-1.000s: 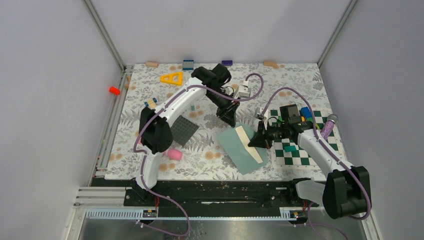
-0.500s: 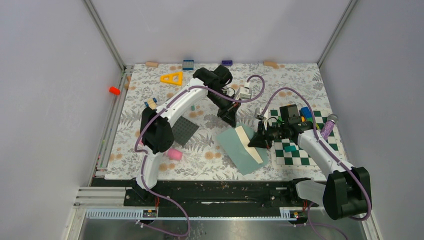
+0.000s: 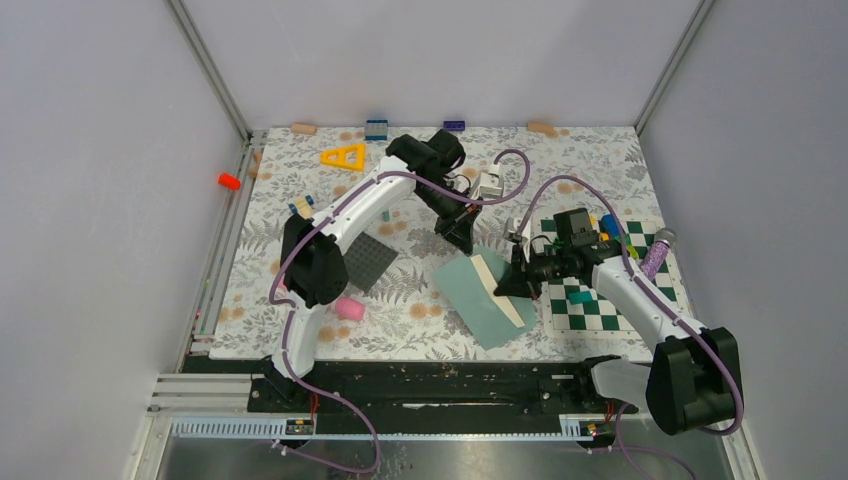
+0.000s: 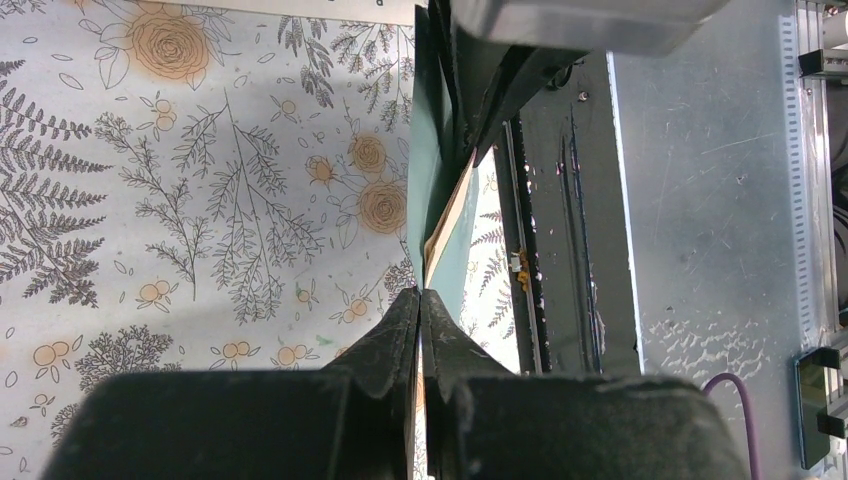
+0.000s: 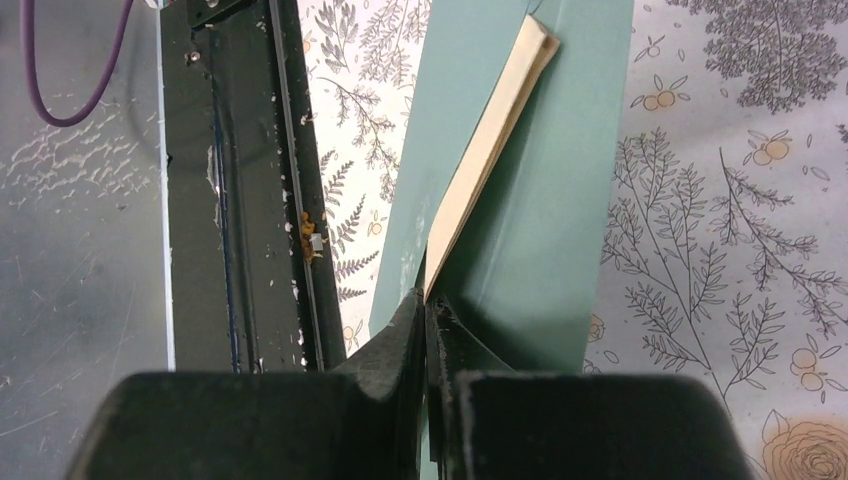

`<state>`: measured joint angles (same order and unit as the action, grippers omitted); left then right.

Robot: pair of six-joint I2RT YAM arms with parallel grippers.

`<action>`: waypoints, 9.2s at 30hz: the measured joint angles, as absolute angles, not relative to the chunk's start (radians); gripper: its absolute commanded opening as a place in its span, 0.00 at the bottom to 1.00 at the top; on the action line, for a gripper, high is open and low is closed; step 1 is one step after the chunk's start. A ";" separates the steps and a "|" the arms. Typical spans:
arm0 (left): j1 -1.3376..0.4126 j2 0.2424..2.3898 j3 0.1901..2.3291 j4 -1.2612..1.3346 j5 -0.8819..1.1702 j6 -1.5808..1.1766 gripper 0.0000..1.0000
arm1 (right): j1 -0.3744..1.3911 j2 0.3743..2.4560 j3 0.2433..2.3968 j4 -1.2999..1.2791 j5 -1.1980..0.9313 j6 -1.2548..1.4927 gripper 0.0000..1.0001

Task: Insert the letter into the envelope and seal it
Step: Place the letter in the envelope.

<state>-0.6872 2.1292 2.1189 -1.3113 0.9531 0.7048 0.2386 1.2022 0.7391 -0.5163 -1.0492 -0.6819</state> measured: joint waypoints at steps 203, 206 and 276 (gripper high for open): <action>-0.604 1.973 2.025 -1.218 0.941 0.666 0.99 | 0.221 1.285 0.910 -0.470 -0.902 -0.411 0.00; -0.537 1.870 1.942 -1.095 0.886 0.571 0.99 | 0.219 1.289 0.914 -0.412 -0.790 -0.355 0.00; -0.306 1.968 1.692 -0.587 0.178 0.160 0.83 | 0.323 1.866 1.392 -0.306 -0.120 0.113 0.48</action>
<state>-0.3061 1.9682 1.6924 -0.5865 0.1780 0.1604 0.3225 1.8660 1.3918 -0.3061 -0.1196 0.1127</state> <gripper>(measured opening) 0.869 0.477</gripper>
